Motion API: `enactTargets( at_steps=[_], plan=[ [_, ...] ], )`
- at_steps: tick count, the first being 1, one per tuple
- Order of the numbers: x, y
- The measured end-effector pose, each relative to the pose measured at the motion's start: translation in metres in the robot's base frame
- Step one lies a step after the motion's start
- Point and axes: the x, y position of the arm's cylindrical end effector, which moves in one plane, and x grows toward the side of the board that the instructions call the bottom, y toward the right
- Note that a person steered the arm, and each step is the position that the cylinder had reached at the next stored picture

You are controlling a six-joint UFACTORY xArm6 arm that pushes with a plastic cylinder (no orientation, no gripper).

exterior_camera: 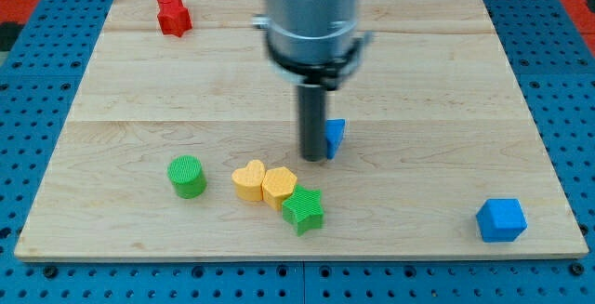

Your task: Slide the green star along with the yellow hexagon and the yellow heart slightly left

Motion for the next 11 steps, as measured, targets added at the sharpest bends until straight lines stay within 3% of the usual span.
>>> enactTargets(
  at_steps=[3, 6, 8, 11],
  plan=[
    [0.09, 0.023],
    [0.085, 0.004],
    [0.084, -0.058],
    [0.124, -0.086]
  ],
)
